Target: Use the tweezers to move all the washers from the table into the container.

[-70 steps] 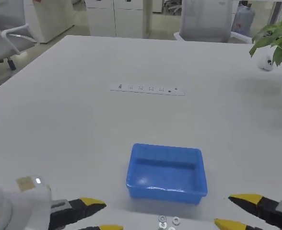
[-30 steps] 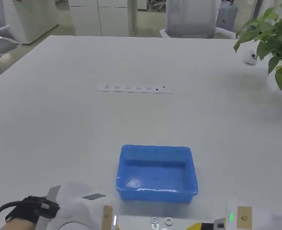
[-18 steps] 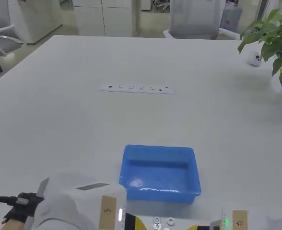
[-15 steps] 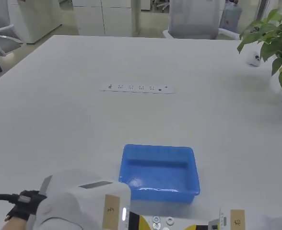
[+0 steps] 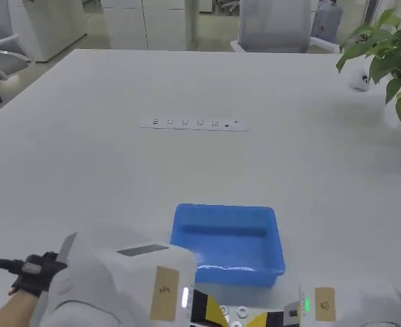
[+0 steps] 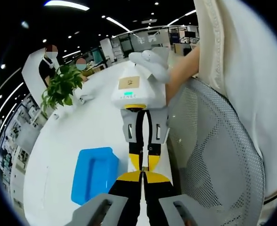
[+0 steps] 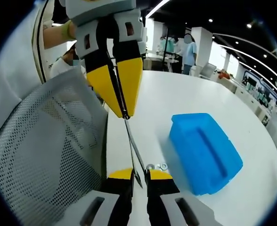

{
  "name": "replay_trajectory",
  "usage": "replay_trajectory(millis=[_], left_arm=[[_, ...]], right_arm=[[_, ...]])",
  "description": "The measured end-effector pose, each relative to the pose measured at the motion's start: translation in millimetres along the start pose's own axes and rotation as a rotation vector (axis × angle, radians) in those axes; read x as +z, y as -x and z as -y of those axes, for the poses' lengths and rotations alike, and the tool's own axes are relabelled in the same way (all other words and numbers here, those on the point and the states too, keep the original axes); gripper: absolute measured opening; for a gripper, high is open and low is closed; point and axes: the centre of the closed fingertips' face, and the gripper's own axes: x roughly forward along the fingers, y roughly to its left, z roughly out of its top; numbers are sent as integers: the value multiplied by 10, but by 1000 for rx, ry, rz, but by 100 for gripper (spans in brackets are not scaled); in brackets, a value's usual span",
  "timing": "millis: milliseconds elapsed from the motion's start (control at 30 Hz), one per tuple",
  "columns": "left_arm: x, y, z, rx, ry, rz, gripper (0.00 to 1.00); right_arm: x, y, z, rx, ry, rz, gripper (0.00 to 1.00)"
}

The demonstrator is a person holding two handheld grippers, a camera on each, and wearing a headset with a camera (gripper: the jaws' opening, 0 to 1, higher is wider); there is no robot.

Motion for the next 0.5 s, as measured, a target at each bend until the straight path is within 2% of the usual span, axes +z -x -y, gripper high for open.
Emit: replay_trajectory(millis=[233, 500], left_arm=[[-51, 61, -108, 18, 0, -24, 0], [-93, 51, -176, 22, 6, -33, 0]], right_arm=[[161, -161, 30, 22, 19, 21, 6], [173, -223, 37, 30, 30, 14, 6]])
